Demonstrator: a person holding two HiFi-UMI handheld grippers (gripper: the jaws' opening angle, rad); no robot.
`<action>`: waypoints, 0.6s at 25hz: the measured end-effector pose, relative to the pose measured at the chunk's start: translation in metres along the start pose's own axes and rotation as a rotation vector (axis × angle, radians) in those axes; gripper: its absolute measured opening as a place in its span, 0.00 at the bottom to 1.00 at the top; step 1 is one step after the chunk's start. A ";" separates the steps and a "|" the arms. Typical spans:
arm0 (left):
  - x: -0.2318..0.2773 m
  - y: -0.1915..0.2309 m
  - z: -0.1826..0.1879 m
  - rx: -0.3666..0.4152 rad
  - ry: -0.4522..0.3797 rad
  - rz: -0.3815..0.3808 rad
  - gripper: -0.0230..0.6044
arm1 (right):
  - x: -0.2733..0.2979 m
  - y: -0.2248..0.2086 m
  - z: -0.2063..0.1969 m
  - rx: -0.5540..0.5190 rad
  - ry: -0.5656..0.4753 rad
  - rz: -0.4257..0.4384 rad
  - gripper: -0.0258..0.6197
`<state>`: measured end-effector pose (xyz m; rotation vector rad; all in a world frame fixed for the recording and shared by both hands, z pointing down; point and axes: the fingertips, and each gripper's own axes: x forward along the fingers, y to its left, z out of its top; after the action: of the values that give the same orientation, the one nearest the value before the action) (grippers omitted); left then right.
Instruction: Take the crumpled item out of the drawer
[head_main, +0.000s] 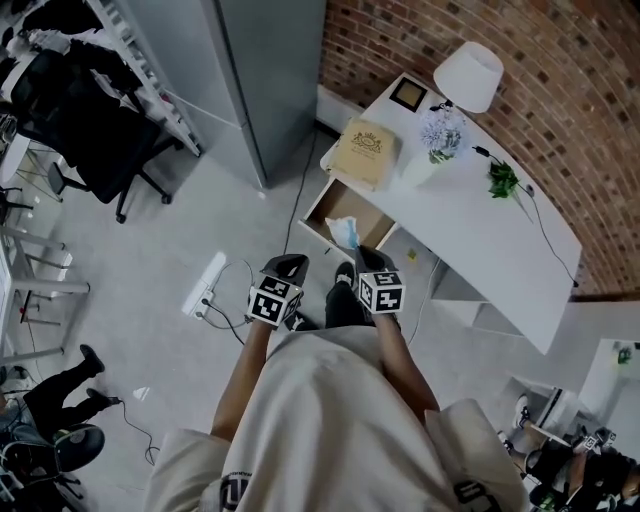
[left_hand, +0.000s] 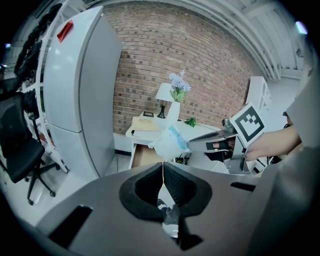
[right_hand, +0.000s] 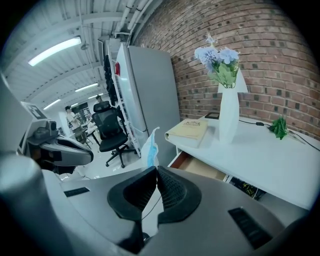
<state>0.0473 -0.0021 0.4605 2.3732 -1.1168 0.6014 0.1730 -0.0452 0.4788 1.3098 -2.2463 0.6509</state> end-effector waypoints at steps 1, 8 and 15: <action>0.000 0.000 -0.002 -0.002 0.001 -0.003 0.06 | 0.002 0.004 -0.002 -0.008 0.007 0.009 0.09; -0.002 0.002 -0.007 -0.029 0.008 -0.017 0.06 | 0.010 0.006 -0.006 -0.009 0.031 0.015 0.09; 0.000 0.006 -0.001 -0.036 0.006 -0.031 0.06 | 0.018 0.009 -0.005 -0.019 0.043 0.024 0.09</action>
<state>0.0424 -0.0046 0.4628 2.3522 -1.0773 0.5728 0.1574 -0.0506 0.4917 1.2499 -2.2313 0.6580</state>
